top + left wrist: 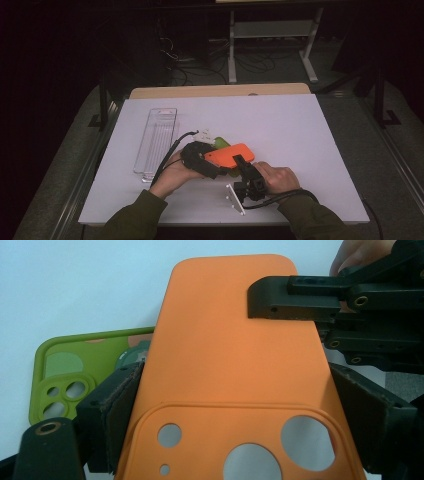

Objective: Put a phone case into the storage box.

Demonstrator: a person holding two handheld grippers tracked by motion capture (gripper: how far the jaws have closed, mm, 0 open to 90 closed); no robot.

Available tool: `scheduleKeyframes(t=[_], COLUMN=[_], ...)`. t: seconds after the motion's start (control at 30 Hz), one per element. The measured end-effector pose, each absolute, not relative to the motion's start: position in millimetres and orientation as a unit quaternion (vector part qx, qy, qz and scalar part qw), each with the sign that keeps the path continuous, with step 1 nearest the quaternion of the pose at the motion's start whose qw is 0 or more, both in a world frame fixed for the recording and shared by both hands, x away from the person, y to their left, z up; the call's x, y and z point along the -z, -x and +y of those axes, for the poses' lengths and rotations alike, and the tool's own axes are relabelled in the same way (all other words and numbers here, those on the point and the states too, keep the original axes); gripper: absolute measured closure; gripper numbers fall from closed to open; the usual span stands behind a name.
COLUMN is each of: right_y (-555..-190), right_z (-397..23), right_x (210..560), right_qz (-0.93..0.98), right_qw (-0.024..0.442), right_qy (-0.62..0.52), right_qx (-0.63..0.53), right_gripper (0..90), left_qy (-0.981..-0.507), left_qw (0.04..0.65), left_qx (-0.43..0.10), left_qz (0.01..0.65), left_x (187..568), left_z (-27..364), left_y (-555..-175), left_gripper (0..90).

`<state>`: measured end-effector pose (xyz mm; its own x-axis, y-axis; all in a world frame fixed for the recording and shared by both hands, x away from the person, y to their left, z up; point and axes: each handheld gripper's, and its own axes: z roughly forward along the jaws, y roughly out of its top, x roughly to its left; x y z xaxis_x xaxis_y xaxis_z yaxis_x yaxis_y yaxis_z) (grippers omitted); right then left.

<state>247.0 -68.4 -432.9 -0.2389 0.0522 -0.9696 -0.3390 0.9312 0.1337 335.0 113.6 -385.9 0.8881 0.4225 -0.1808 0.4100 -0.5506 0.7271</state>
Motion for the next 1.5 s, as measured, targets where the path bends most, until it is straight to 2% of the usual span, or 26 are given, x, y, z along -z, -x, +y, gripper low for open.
scheduleKeyframes(t=[0.17,0.33,1.5], right_y=[-246,-246,-263], right_z=[-68,-67,-87], right_x=[433,434,429], right_qz=[0.775,0.776,0.792], right_qw=[0.604,0.603,0.591], right_qy=[0.094,0.095,0.041], right_qx=[-0.159,-0.159,-0.148], right_gripper=[82.5,82.4,81.9], left_qy=[-0.877,-0.877,-0.883], left_qw=[0.422,0.421,0.417], left_qx=[0.002,0.011,-0.006], left_qz=[0.230,0.232,0.216], left_x=[385,386,370], left_z=[113,113,154], left_y=[-334,-334,-342], left_gripper=[11.4,0.0,0.0])
